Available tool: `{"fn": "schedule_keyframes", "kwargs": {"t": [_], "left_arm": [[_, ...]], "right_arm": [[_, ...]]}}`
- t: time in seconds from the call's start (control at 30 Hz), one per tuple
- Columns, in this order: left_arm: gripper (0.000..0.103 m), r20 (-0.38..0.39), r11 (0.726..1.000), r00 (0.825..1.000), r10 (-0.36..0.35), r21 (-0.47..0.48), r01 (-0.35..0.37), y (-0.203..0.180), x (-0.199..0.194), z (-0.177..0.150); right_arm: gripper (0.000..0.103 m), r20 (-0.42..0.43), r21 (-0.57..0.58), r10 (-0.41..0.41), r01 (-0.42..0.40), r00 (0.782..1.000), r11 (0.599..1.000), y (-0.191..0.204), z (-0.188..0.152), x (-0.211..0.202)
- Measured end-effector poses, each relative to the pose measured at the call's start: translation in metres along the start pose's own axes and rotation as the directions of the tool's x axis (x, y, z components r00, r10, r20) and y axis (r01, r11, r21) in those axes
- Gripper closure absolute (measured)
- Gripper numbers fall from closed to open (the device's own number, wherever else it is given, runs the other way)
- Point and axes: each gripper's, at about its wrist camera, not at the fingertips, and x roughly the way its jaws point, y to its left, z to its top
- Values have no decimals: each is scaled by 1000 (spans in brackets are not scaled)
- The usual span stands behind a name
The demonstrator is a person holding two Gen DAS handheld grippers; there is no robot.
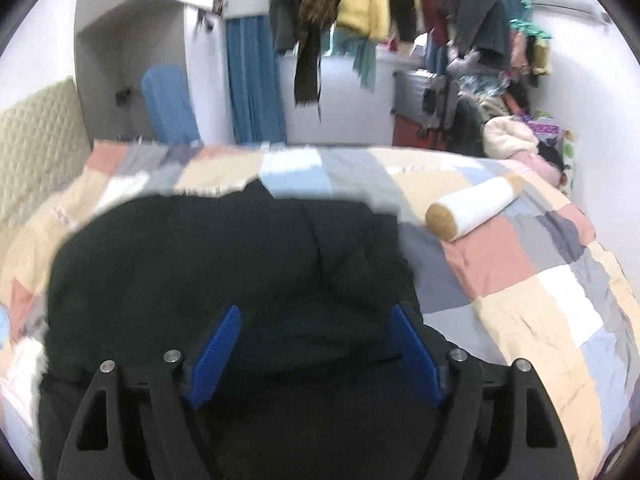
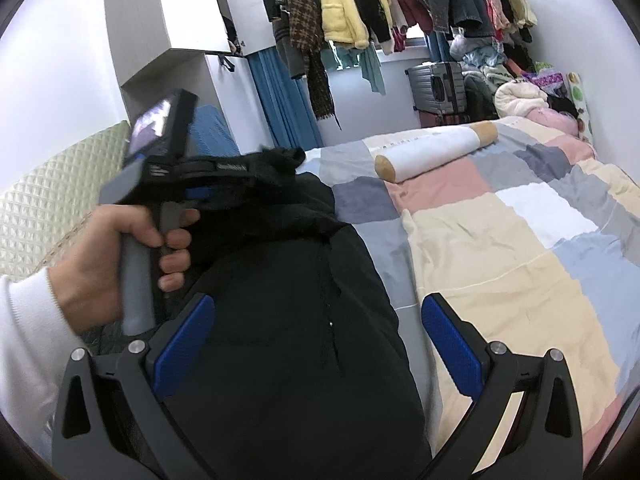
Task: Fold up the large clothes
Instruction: 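Open the left tool to release the sleeve and withdraw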
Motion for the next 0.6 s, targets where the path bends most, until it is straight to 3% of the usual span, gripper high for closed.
{"fn": "schedule_keyframes", "kwargs": {"t": [0.13, 0.6], "left_arm": [[26, 12, 1000, 1000, -7, -3, 7, 14, -38, 3], [26, 184, 999, 983, 19, -47, -11, 91, -226, -2]], "right_arm": [[0, 9, -12, 1, -1, 1000, 1000, 3, 0, -5], [0, 46, -83, 52, -49, 998, 995, 30, 5, -31]]}}
